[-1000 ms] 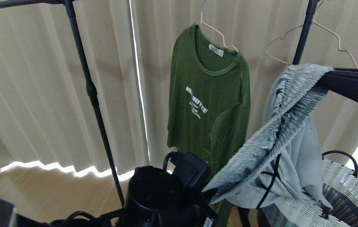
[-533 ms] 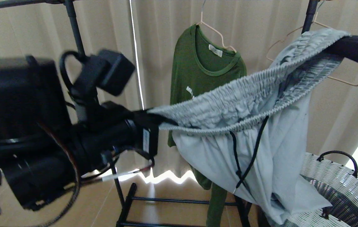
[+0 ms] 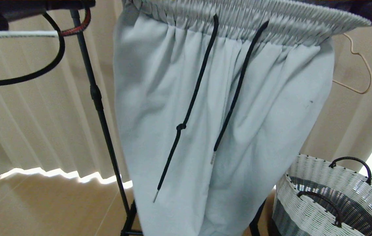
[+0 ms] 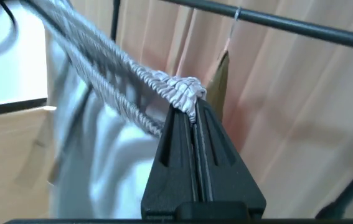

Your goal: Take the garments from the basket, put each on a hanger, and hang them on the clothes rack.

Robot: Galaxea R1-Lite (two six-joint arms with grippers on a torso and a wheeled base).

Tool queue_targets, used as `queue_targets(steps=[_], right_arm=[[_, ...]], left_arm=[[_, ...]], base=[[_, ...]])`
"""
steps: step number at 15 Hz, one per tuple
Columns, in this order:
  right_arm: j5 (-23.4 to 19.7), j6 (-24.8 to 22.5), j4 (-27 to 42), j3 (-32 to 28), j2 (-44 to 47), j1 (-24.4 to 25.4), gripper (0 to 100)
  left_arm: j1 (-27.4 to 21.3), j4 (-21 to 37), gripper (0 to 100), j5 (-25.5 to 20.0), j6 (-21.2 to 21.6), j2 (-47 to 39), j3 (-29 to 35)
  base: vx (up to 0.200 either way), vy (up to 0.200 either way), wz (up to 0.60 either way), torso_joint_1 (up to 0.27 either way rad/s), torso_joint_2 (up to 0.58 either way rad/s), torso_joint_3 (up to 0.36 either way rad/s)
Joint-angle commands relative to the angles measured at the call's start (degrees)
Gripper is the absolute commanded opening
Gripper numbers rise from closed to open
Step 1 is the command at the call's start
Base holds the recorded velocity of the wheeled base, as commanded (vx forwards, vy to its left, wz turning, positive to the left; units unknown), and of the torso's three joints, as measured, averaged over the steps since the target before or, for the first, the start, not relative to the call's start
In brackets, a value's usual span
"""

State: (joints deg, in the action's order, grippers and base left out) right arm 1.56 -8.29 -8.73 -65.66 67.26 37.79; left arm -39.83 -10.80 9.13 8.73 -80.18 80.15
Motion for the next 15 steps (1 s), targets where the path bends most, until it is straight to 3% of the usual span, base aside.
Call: queue_targets(steps=[1, 2, 4, 6, 15], right_arm=[[0.1, 0.0, -0.1, 1.5, 0.0, -0.5, 0], [0.2, 0.0, -0.1, 6.7, 0.0, -1.5, 0], [0.2, 0.0, -1.8, 8.6, 0.1, -3.2, 0], [0.2, -0.1, -5.2, 9.3, 0.9, -5.2, 0], [0.7, -0.1, -5.4, 10.6, 0.5, -6.2, 0]], left_arm=[[-0.6, 1.1, 0, -0.1, 0.1, -1.6, -2.4], [-1.0, 1.0, 0, 0.4, 0.1, -3.1, -9.7], [-0.9, 0.9, 0, 0.4, -0.1, -3.0, -11.8], [-0.8, 0.9, 0, 0.4, -0.2, -2.2, -11.6], [-1.0, -1.6, 0, 0.4, -0.1, -1.8, -13.8]], base=[[0.000, 0.000, 0.00, 0.000, 0.00, 0.000], [0.000, 0.000, 0.00, 0.000, 0.00, 0.000], [0.000, 0.000, 0.00, 0.000, 0.00, 0.000], [0.000, 0.000, 0.00, 0.000, 0.00, 0.000], [0.000, 0.000, 0.00, 0.000, 0.00, 0.000]])
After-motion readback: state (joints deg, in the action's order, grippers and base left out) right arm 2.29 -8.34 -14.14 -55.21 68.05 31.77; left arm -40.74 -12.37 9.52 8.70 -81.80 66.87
